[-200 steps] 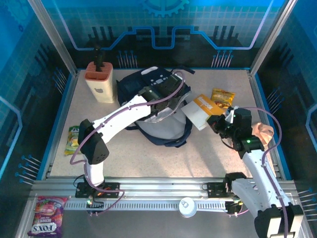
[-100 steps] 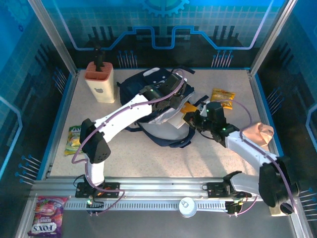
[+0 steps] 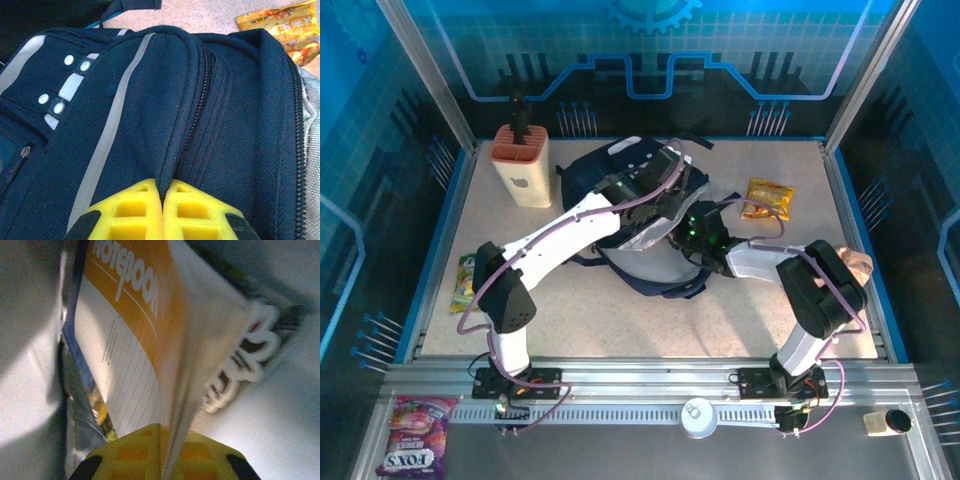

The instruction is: Pack books, pencil case, and school supplies into a backpack

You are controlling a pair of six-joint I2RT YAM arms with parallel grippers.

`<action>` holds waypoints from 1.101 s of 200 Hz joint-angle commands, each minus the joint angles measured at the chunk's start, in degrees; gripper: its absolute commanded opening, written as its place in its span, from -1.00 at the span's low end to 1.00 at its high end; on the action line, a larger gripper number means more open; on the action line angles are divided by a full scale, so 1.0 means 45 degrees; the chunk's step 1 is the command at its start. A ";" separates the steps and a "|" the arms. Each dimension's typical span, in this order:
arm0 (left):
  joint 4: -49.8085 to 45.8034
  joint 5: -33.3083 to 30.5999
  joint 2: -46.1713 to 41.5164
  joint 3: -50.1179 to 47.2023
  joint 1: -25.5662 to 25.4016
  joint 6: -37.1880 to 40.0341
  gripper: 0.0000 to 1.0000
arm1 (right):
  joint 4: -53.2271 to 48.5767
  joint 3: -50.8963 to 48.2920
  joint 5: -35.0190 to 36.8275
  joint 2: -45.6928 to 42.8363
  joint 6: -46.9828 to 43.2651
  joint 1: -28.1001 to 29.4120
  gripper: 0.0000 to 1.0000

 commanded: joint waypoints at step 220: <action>0.1294 0.4189 -0.0312 -0.1922 0.0791 -0.0567 -1.00 | -0.7037 -0.2186 0.0925 -0.8864 -0.4026 -0.2615 0.48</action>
